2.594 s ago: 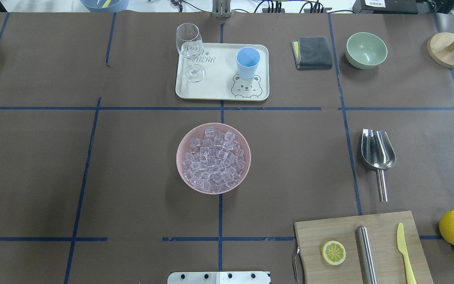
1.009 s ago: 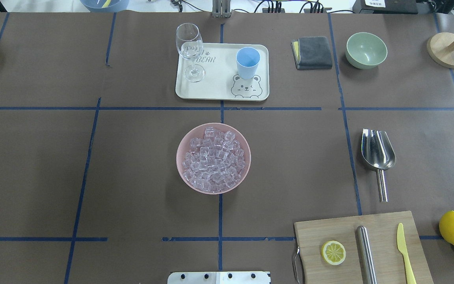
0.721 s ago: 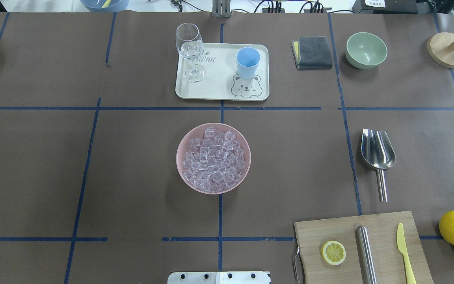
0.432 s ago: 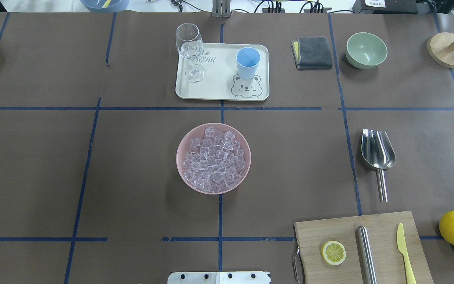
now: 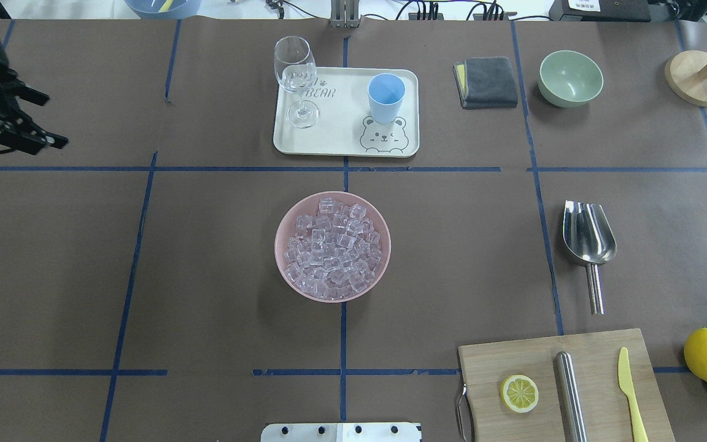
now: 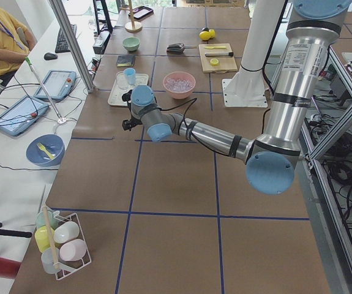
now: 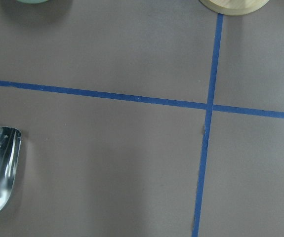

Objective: Put ice in cup with scoop

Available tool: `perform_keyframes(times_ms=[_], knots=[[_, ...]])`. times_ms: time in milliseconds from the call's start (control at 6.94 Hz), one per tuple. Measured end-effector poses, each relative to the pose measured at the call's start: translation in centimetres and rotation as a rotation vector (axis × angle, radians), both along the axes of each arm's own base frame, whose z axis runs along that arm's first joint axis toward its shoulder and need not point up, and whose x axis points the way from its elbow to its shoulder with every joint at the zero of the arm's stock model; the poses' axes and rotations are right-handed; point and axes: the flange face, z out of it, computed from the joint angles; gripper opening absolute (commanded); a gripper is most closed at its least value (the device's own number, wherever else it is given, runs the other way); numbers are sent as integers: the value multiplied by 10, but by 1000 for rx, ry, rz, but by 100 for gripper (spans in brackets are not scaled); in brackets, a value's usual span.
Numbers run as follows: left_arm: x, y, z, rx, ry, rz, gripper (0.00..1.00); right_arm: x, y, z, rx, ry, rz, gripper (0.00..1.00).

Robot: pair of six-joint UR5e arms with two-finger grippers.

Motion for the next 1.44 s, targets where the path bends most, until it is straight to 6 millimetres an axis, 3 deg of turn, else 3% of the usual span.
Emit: perform_keyframes(times_ms=[432,721,1153,1441], knots=[[131,35,-43,138,84,219,100,-1,6,-6,13,-6,-4,100],[203,66,-44,256,149,281,100,-7,5,-18,34,-8,-14,100],[272,88,-49,346,200,281,100,-24,8,-38,62,-13,-42,100],[287,97,-56,361,226,292,100,-65,14,-70,19,-28,-31,100]])
